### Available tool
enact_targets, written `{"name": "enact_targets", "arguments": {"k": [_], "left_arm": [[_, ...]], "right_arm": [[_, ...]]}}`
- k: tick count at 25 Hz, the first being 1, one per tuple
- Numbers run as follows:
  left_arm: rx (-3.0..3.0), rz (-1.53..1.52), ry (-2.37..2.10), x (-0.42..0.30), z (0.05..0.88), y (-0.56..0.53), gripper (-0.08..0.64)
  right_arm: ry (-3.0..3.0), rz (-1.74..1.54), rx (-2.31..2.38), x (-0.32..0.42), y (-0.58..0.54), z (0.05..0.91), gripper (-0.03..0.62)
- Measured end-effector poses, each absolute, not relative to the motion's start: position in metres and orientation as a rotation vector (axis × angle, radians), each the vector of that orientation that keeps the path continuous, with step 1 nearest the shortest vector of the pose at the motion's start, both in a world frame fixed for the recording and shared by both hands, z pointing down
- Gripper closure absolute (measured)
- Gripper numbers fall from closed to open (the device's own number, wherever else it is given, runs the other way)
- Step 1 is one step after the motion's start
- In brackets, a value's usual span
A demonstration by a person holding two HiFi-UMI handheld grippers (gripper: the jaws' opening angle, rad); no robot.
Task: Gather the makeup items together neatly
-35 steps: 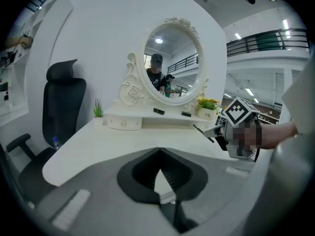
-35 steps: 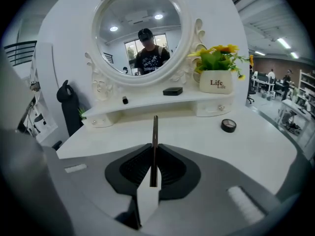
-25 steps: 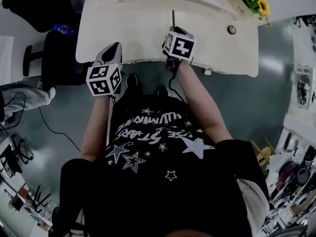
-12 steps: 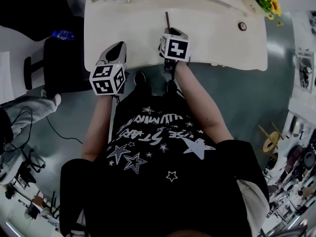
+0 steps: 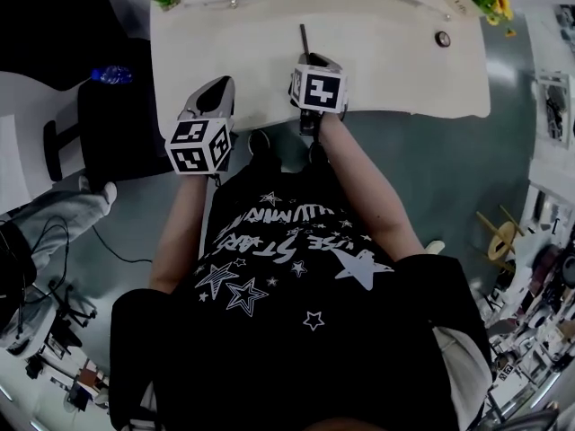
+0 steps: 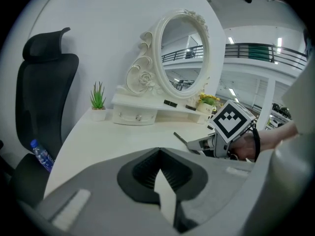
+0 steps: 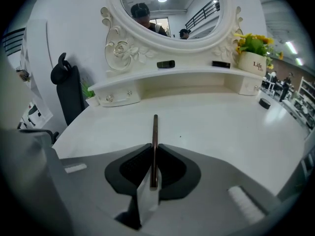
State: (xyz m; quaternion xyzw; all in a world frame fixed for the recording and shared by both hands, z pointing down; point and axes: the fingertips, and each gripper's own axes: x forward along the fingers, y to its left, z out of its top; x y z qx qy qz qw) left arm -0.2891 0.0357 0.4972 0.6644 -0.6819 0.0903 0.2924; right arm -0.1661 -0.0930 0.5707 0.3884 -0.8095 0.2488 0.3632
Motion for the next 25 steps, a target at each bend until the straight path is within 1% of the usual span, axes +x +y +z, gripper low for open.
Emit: {"name": "enact_targets", "arguments": {"k": [6, 11, 13, 17, 23, 25], "left_arm": [[1.800, 0.237, -1.788, -0.289, 0.497, 0.028, 0.560], [1.815, 0.239, -1.776, -0.293, 0.500, 0.026, 0.560], [1.816, 0.235, -1.771, -0.293, 0.500, 0.027, 0.560], [1.828, 0.221, -1.761, -0.296, 0.498, 0.026, 0.560], [1.878, 0.227, -1.745, -0.300, 0.493, 0.015, 0.560], [1.893, 0.225, -1.740, -0.299, 0.490, 0.012, 0.560]], "right_arm": [[-2.071, 0.591, 1.006, -0.166, -0.094, 0.569, 0.515], [-2.091, 0.595, 0.965, -0.175, -0.089, 0.569, 0.446], [-2.093, 0.588, 0.975, -0.173, -0.090, 0.568, 0.400], [-2.116, 0.586, 1.010, -0.167, -0.097, 0.562, 0.372], [-2.165, 0.526, 1.103, -0.152, -0.119, 0.531, 0.285], [-2.178, 0.506, 1.137, -0.146, -0.126, 0.519, 0.265]]}}
